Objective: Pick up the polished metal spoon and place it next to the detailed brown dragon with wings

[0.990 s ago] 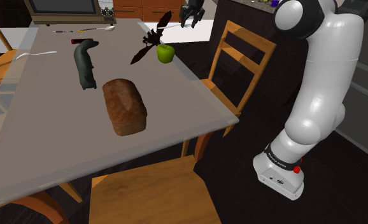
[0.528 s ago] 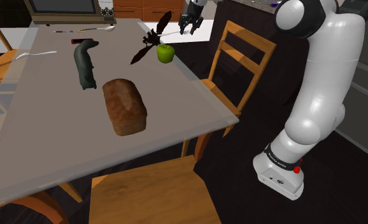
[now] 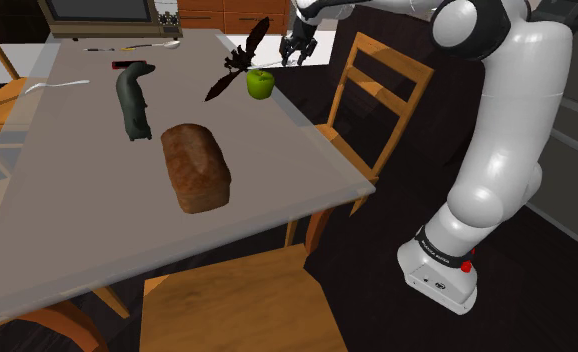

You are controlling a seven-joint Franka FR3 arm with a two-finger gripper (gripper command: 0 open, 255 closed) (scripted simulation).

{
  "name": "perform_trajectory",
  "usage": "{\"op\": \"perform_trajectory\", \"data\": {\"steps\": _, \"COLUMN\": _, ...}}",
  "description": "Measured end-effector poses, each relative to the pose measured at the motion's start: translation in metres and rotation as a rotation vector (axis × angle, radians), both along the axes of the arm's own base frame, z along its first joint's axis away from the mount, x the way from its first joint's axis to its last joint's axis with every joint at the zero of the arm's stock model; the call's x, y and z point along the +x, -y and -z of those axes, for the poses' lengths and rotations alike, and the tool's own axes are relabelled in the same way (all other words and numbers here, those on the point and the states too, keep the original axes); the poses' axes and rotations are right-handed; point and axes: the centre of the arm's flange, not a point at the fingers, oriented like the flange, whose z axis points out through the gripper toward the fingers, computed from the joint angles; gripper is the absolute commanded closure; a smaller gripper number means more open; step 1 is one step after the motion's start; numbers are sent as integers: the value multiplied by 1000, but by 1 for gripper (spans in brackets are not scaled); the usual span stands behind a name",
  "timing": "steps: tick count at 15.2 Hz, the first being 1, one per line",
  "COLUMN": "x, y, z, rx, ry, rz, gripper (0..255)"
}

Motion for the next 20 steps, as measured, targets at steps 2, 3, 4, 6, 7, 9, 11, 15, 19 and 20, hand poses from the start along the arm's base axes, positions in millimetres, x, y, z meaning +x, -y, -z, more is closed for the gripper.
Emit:
{"op": "perform_trajectory", "data": {"steps": 2, "x": -1, "y": 1, "z": 11, "rx": 0, "ry": 0, "rz": 0, "gripper": 255}}
{"op": "perform_trajectory", "data": {"steps": 3, "x": -2, "y": 1, "z": 16, "rx": 0, "ry": 0, "rz": 0, "gripper": 255}}
{"op": "perform_trajectory", "data": {"steps": 4, "x": -1, "y": 1, "z": 21, "rx": 0, "ry": 0, "rz": 0, "gripper": 255}}
{"op": "perform_trajectory", "data": {"steps": 6, "x": -2, "y": 0, "z": 31, "rx": 0, "ry": 0, "rz": 0, "gripper": 255}}
{"op": "perform_trajectory", "data": {"steps": 7, "x": -1, "y": 0, "z": 37, "rx": 0, "ry": 0, "rz": 0, "gripper": 255}}
{"op": "perform_trajectory", "data": {"steps": 9, "x": -1, "y": 0, "z": 48, "rx": 0, "ry": 0, "rz": 0, "gripper": 255}}
{"op": "perform_trajectory", "data": {"steps": 11, "x": -1, "y": 0, "z": 58, "rx": 0, "ry": 0, "rz": 0, "gripper": 255}}
{"op": "perform_trajectory", "data": {"steps": 15, "x": -1, "y": 0, "z": 79, "rx": 0, "ry": 0, "rz": 0, "gripper": 255}}
{"op": "perform_trajectory", "data": {"steps": 19, "x": 0, "y": 0, "z": 100, "rx": 0, "ry": 0, "rz": 0, "gripper": 255}}
{"op": "perform_trajectory", "data": {"steps": 20, "x": -1, "y": 0, "z": 106, "rx": 0, "ry": 0, "rz": 0, "gripper": 255}}
